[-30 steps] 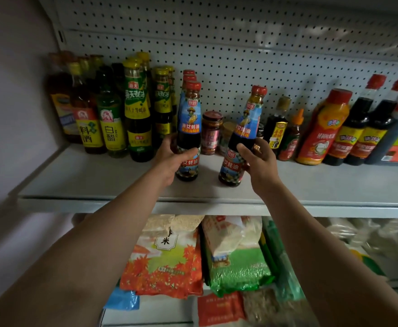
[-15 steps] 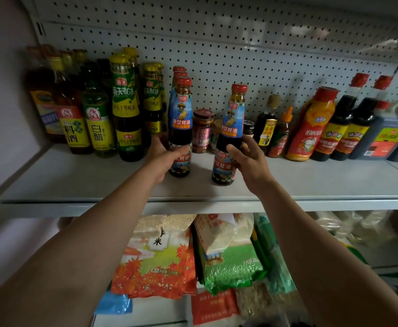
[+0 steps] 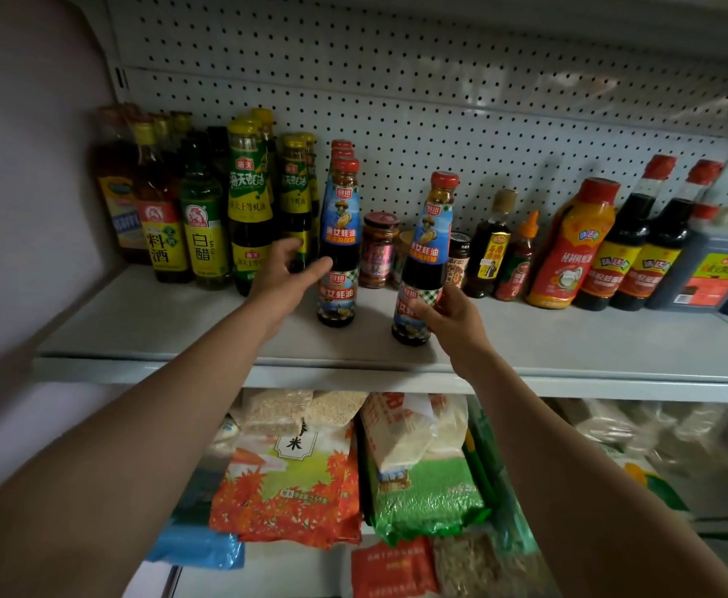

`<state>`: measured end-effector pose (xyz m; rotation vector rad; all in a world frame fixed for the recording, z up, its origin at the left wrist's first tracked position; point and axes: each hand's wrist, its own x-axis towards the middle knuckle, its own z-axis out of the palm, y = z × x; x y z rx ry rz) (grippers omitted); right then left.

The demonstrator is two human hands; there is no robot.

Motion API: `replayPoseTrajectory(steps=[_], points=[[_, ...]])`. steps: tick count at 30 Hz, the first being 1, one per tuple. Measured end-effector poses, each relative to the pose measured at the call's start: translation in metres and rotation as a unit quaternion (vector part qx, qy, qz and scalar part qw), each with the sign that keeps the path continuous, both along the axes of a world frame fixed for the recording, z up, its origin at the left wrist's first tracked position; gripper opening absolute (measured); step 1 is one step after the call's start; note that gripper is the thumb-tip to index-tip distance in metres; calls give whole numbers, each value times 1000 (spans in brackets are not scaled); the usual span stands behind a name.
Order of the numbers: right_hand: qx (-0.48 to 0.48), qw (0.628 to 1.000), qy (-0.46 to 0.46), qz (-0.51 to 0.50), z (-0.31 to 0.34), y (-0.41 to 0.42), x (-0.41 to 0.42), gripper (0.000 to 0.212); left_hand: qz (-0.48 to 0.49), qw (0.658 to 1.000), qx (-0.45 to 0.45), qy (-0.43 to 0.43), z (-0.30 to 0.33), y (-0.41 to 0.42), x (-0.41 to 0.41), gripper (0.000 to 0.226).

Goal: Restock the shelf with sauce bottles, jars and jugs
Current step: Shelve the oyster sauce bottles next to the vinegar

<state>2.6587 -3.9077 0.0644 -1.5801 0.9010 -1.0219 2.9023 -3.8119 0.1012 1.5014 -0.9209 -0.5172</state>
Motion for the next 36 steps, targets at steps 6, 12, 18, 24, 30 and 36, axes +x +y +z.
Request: replayPoseTrajectory(steps=[6,12,18,24,30,36], points=[[-35,998,37,23,0,27,27,66,-53,992,-95,-59,63,24,-19,54],[-85,993,61,50,-4,55,68,63,-149,972,-115,-139,98,30,-32,54],[-86,994,61,39,-4,63,79,58,-142,965,-83,-203,104,27,-22,57],[-70,995,72,29,-15,64,73,56,-125,962,-50,-239,110,28,-18,59],[-62,994,82,30,-13,60,76,52,-105,957,-39,-269,113,21,-17,54],[-58,995,76,36,-15,54,75,56,-95,951,-43,-290,116,18,-18,53]])
